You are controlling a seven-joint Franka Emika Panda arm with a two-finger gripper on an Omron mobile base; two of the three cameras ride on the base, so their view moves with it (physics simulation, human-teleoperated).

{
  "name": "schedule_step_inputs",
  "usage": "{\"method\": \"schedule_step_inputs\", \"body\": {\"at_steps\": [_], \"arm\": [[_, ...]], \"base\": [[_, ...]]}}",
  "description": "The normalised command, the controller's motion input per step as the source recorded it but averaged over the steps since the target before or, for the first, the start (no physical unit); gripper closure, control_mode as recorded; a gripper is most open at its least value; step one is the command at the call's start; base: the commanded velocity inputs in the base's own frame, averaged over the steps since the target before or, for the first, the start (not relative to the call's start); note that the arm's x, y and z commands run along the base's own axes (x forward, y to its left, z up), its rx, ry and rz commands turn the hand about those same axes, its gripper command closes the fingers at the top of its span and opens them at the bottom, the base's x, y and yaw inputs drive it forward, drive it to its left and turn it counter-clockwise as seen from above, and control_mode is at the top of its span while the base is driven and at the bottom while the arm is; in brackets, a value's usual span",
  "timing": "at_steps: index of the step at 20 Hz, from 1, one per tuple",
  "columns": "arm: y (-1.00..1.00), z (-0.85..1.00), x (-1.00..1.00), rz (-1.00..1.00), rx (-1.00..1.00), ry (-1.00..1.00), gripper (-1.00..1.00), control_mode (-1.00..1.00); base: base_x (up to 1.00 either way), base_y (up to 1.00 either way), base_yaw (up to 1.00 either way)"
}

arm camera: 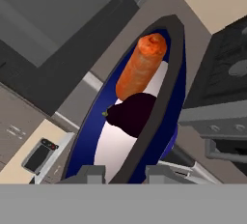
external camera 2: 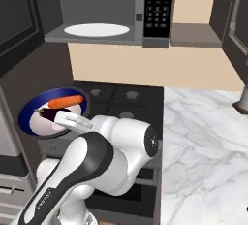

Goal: Place the bowl containing the carrot and eggplant in the microwave. Close the microwave door and press the start button to microwave the meal.

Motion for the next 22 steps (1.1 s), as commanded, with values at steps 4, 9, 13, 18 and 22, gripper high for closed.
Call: {"method": "schedule_step_inputs", "body": {"at_steps": [4,9,13,18,22], "arm": [[0.00,0.00,0.00,0.00,0.00,0.00,1.00,1.00],[0.00,0.00,0.00,0.00,0.00,0.00,1.00,1.00],[0.00,0.00,0.00,0.00,0.00,0.00,1.00,1.00],[0.00,0.00,0.00,0.00,0.00,0.00,1.00,1.00],[0.00,0.00,0.00,0.00,0.00,0.00,1.00,1.00]], "base": [[0.33,-0.03,0.29],[0.32,-0.20,0.28],[0.28,-0.25,0.29],[0.32,-0.22,0.28],[0.34,-0.24,0.28]]}}
